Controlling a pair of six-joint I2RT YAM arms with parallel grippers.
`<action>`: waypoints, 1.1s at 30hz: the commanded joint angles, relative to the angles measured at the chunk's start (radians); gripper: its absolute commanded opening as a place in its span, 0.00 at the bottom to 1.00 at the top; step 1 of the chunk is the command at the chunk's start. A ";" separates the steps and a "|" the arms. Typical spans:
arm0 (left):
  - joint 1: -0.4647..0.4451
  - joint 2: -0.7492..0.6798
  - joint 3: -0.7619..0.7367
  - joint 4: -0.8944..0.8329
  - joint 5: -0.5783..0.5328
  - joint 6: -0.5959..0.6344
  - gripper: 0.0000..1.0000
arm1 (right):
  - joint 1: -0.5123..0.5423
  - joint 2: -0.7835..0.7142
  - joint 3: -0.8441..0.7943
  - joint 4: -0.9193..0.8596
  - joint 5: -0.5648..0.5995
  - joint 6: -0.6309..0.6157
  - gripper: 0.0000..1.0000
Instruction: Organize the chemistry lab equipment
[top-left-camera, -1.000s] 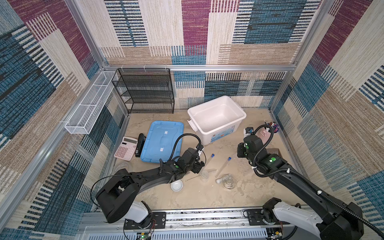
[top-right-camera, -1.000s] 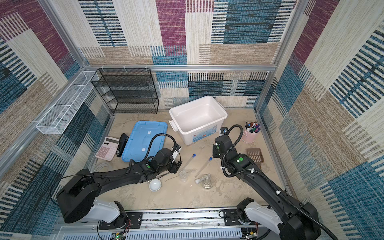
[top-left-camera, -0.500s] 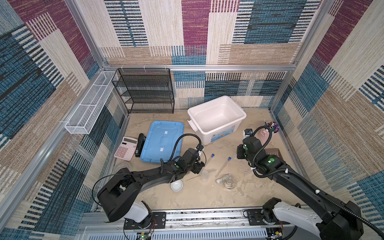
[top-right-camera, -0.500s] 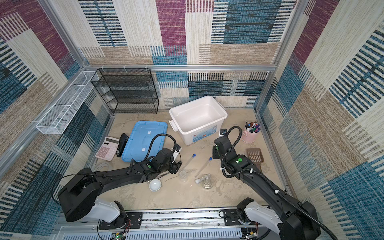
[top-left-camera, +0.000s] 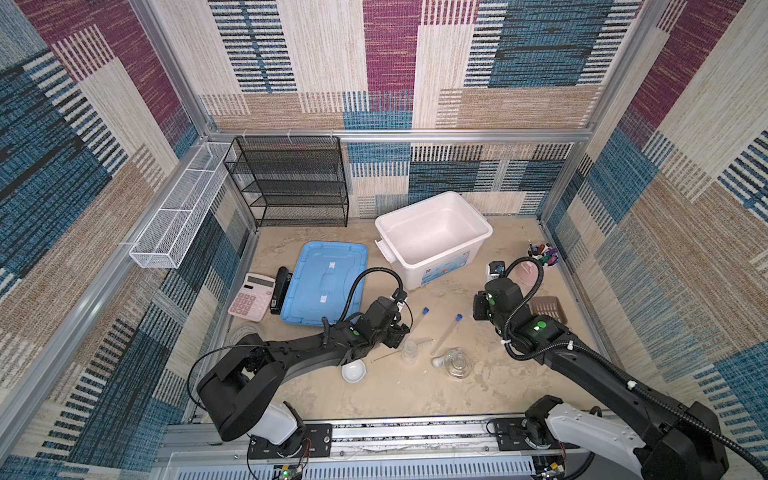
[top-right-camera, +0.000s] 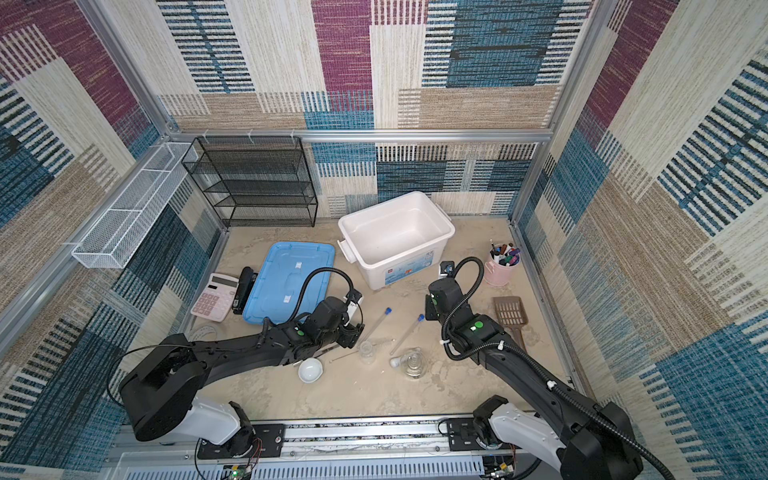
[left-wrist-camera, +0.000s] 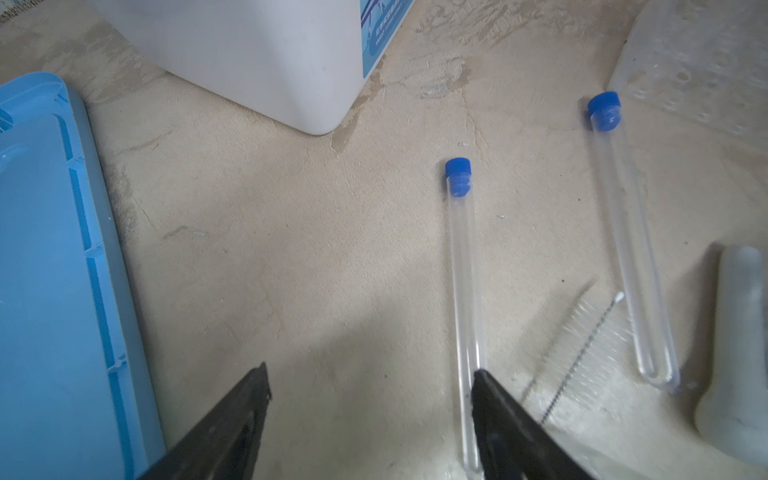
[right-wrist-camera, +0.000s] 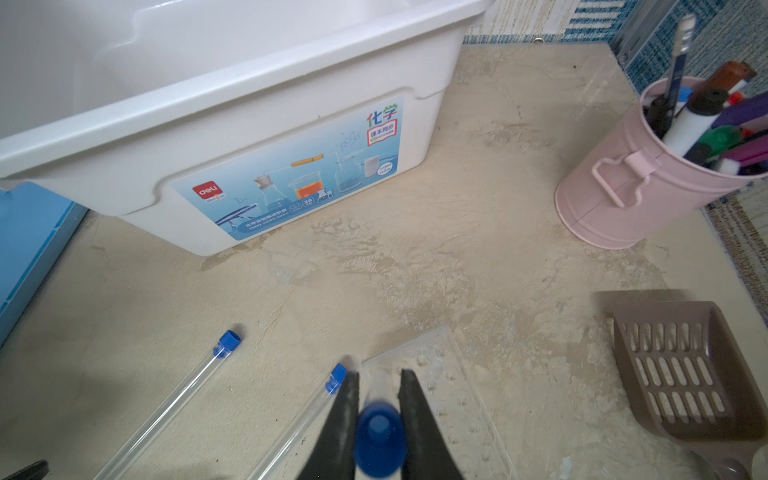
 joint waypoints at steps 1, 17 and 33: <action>0.002 0.006 0.007 0.002 -0.007 -0.016 0.79 | 0.002 0.005 -0.004 0.069 0.024 -0.004 0.10; 0.002 0.029 0.020 -0.009 -0.011 -0.020 0.79 | 0.004 0.062 -0.008 0.119 0.017 -0.004 0.10; 0.002 0.040 0.033 -0.022 -0.025 -0.023 0.79 | 0.003 0.165 0.035 0.157 0.005 -0.023 0.11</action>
